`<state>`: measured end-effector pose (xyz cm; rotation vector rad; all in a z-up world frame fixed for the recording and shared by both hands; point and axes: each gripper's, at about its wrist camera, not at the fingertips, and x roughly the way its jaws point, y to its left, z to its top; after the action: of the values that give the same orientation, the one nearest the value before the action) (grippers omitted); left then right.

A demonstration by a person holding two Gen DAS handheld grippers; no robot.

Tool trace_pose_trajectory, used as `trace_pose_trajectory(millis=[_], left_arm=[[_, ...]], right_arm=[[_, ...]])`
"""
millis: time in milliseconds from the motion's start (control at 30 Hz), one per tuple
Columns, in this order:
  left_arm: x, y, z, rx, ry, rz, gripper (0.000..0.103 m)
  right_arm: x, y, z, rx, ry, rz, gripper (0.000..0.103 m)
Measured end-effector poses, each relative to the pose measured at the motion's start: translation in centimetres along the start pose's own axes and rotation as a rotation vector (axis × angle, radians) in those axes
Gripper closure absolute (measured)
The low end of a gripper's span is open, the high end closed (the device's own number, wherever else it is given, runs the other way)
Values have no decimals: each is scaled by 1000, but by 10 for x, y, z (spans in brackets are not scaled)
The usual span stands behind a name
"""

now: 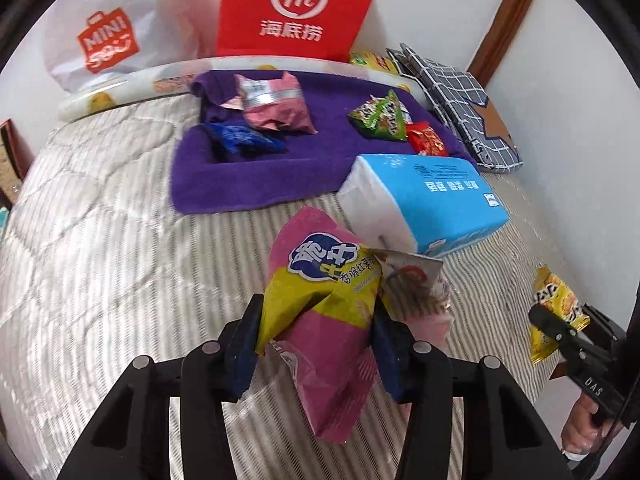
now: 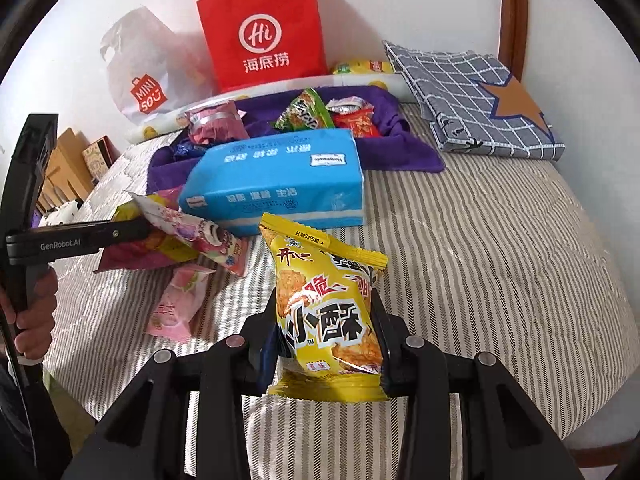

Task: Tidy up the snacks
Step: 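Carry the yellow bag with the right tool while the left tool carries the pink-and-yellow bag to the towel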

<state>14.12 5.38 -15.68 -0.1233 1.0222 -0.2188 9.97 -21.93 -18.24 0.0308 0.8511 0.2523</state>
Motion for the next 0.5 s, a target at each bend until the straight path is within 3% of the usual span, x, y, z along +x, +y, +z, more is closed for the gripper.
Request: trace_pose_trajectory(millis=[333, 500], left_arm=[[-38, 22, -11, -53, -45, 43, 56], [-57, 16, -12, -53, -73, 17, 56]], right_arm=[[-17, 3, 8, 13, -27, -13, 65], [-26, 3, 13, 20, -39, -17, 65]])
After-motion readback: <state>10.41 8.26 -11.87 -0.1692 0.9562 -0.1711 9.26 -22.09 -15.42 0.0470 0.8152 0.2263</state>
